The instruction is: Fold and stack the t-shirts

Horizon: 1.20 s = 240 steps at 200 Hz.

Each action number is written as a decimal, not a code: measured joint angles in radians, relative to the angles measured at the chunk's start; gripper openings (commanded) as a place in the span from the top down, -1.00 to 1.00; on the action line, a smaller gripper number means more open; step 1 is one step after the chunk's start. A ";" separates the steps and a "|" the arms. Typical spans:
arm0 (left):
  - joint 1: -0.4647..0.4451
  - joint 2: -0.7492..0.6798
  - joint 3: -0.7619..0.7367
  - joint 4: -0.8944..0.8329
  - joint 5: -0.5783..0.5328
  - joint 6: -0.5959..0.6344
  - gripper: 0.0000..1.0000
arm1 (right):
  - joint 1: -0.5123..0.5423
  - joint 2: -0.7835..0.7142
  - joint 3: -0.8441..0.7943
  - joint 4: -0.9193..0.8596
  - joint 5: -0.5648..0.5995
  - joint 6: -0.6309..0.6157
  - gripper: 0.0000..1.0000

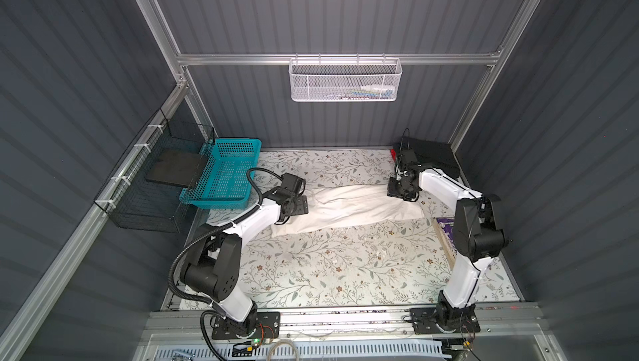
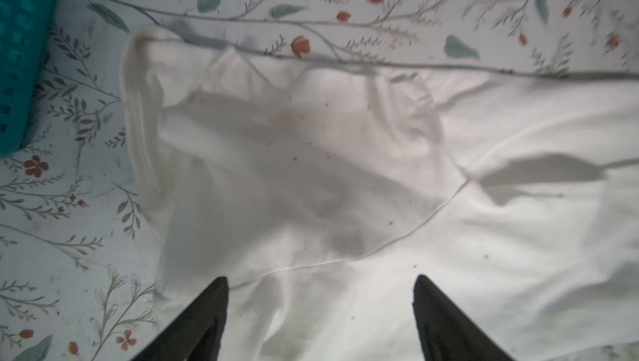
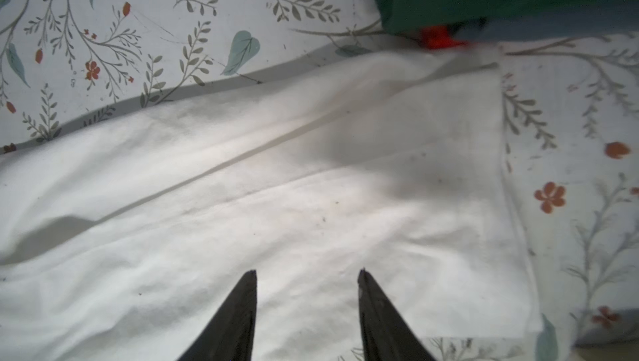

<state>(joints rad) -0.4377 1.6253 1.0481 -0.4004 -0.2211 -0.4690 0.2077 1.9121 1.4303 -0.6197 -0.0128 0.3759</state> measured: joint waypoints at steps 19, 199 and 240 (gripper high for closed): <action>0.000 0.047 -0.010 0.002 0.011 -0.014 -0.44 | 0.004 0.037 0.000 0.014 -0.003 0.010 0.27; 0.113 0.483 0.459 -0.025 -0.021 0.059 -0.27 | 0.044 0.111 -0.014 -0.011 -0.003 -0.011 0.29; 0.121 0.639 0.700 -0.060 -0.003 0.126 -0.28 | 0.080 0.100 -0.039 -0.016 -0.008 -0.025 0.32</action>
<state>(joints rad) -0.3168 2.2642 1.7481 -0.4606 -0.2237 -0.3431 0.2874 2.0125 1.3914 -0.6353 -0.0208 0.3511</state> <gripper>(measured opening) 0.639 0.346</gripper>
